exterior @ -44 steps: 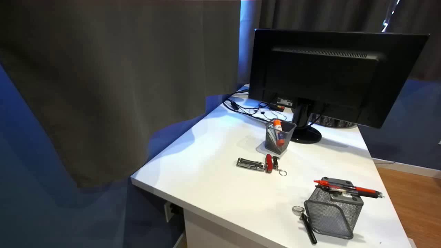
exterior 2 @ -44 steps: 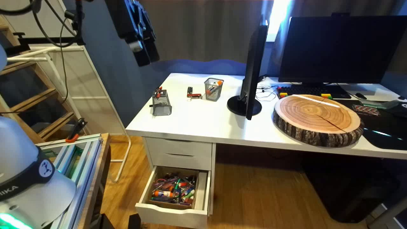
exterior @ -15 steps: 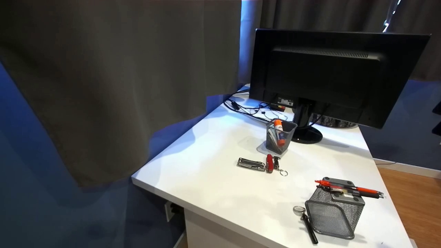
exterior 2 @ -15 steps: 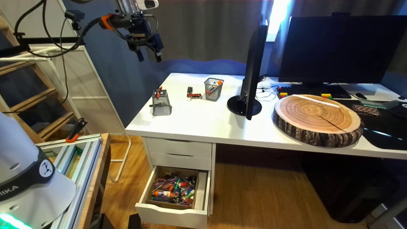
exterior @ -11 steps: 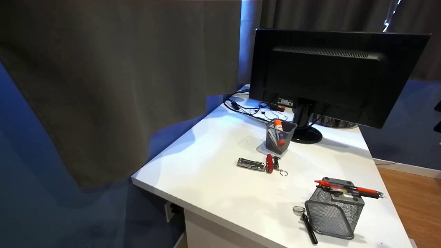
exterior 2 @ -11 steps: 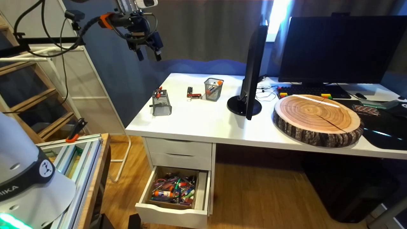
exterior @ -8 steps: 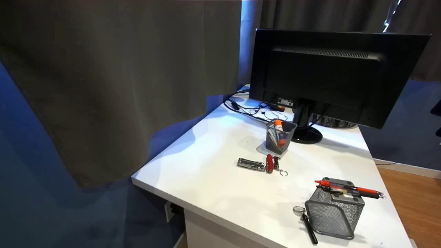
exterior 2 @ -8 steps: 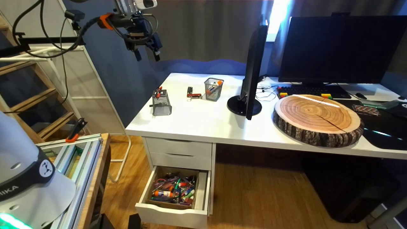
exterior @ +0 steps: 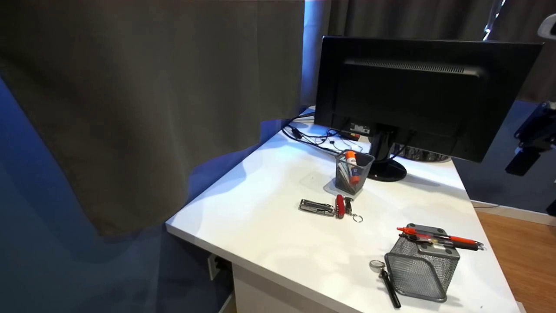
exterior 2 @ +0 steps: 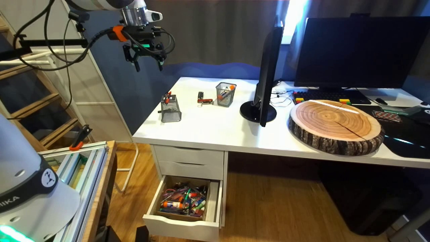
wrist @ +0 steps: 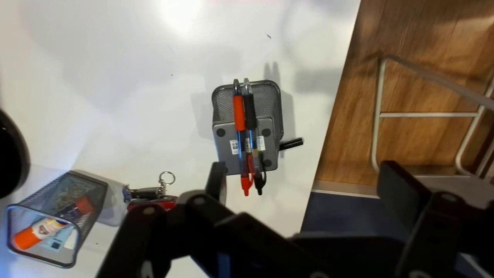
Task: Pick up the red and black pen together and put them on the table, turn the gray pen holder the right way up
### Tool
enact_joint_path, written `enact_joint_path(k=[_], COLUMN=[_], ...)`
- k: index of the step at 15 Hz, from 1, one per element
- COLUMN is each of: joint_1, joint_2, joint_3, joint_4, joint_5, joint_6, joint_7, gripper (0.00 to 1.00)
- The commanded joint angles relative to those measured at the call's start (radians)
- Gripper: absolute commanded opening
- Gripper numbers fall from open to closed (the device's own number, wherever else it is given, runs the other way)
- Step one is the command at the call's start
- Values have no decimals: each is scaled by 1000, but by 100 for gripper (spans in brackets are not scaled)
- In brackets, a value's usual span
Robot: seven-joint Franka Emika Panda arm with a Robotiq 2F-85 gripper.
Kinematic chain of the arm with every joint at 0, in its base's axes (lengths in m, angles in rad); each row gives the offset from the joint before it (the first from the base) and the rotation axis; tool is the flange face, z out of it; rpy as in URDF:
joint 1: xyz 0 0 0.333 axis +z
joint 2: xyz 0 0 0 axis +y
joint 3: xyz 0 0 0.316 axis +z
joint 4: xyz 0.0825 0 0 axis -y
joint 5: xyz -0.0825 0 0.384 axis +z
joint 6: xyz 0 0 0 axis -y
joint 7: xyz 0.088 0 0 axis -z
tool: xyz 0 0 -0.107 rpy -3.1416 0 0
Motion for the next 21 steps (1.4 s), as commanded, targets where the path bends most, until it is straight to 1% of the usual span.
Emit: enact_joint_path(k=[1,5,9,12,16,21], joint_1=[9,-12,-29,-38,-47,-47], joint_2=[119,205,273,305,334,370], joint_3=[-1,11,21,24,19,9], joint_4=[64,97,109,115,114,132], joint_5=[23,13,-8,-40,-78,-158], joint_6=[36,73,150,182,214,236], joint_7=[-123,-201,-240,-258,-253,-239], gripper=[100,100,100,100,100,100])
